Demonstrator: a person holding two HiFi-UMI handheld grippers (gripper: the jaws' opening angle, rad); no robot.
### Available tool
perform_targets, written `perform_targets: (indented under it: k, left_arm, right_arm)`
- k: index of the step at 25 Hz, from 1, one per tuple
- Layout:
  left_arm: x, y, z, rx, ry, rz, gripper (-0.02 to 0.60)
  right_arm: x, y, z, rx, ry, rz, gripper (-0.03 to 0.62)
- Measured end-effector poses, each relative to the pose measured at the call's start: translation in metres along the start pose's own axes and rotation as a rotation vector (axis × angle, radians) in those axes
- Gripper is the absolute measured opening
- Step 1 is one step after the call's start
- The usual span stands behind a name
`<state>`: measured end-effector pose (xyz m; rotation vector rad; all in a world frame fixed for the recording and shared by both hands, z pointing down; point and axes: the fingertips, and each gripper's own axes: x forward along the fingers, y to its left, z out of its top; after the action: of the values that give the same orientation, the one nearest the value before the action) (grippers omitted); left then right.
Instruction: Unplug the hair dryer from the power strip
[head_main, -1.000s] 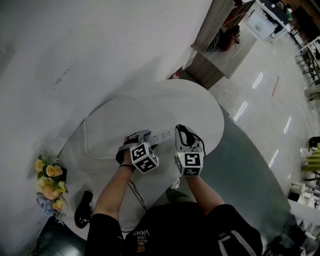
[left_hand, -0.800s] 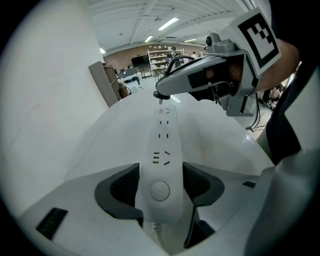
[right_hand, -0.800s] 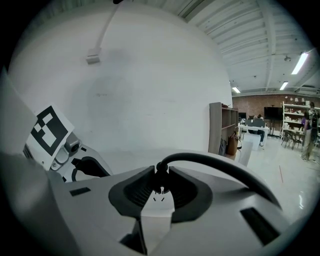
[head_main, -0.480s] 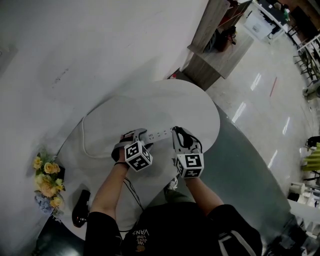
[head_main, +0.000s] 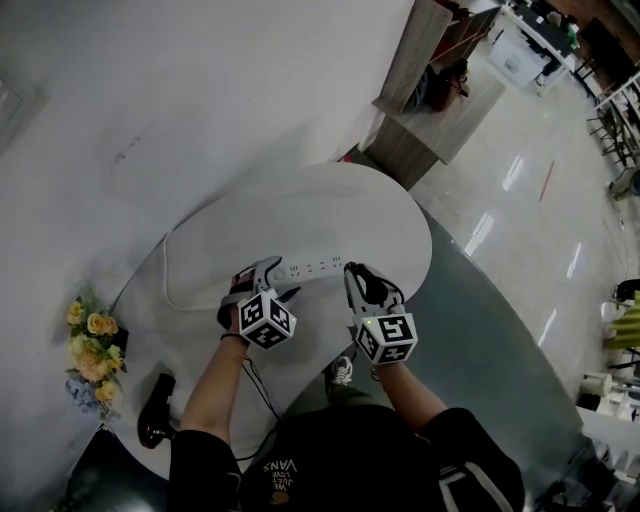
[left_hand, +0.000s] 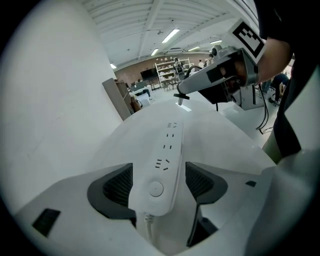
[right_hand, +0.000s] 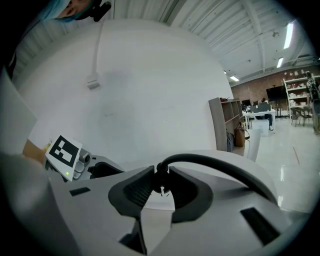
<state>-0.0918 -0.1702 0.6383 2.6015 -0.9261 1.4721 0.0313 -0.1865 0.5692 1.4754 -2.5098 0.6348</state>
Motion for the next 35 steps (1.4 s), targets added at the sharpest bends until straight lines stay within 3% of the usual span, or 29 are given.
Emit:
perform_targets:
  k: [11, 20, 26, 35]
  left_arm:
    - [-0.08, -0.007, 0.039, -0.167, -0.182, 0.277, 0.322]
    - [-0.147, -0.035, 0.067, -0.256, -0.307, 0.488, 0.096]
    - [-0.178, -0.063, 0.063, -0.331, -0.339, 0.557, 0.037]
    - [-0.206, -0.106, 0.06, -0.391, -0.393, 0.619, 0.018]
  right_arm:
    - [-0.06, 0.007, 0.029, 0.015, -0.075, 0.14, 0.105]
    - [-0.119, 0.019, 0.046, -0.019, -0.098, 0.243, 0.104]
    - [-0.146, 0.024, 0.044, -0.029, -0.097, 0.287, 0.105]
    - [-0.179, 0.032, 0.034, -0.039, -0.098, 0.327, 0.104]
